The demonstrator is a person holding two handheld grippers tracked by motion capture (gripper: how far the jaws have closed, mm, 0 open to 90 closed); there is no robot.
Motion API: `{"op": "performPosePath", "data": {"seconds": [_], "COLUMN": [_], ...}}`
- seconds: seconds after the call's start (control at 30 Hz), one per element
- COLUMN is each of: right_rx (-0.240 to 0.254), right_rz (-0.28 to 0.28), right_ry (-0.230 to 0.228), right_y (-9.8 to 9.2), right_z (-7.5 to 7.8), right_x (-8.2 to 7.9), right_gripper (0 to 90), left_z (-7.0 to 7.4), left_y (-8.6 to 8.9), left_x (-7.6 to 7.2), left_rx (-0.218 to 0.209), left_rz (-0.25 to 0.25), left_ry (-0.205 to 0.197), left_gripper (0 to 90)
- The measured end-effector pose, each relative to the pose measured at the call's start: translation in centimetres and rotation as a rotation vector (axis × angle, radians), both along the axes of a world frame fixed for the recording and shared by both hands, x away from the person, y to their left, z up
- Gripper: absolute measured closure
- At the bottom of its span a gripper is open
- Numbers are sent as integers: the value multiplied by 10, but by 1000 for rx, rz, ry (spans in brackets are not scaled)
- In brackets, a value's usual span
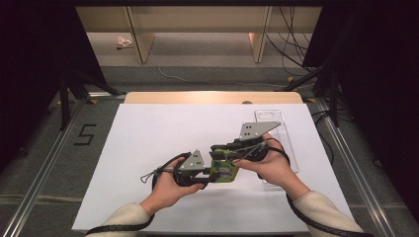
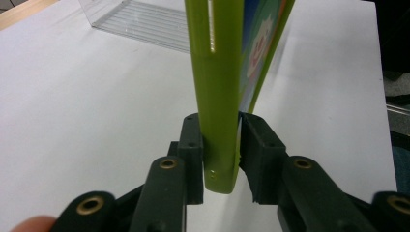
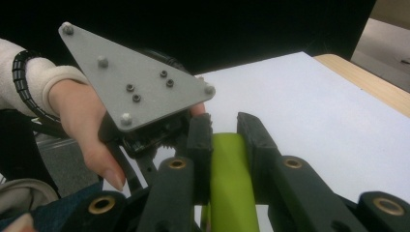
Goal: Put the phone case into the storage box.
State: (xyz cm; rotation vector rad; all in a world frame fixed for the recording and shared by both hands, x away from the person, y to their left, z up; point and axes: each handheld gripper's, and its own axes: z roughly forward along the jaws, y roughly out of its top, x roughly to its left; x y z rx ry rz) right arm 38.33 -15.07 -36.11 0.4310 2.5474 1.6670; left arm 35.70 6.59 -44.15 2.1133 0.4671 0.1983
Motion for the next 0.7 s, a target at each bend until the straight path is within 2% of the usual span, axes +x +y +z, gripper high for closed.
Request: {"op": "performPosePath", "data": {"seconds": [0.17,0.6,0.7], "right_rx": [11,24,26], "right_rz": [3,-1,1], "right_ry": [1,-4,-7], "right_y": [0,-1,-1], "right_z": [1,1,1], "right_x": [0,0,1], "right_gripper": [774,765,763], "left_z": [2,4,4], "left_y": [1,3,3], "left_x": [0,1,1], "left_rx": [-7,-4,-2], "left_rz": [11,50,46], "left_ry": [3,1,8], "left_gripper": [760,774,774]}}
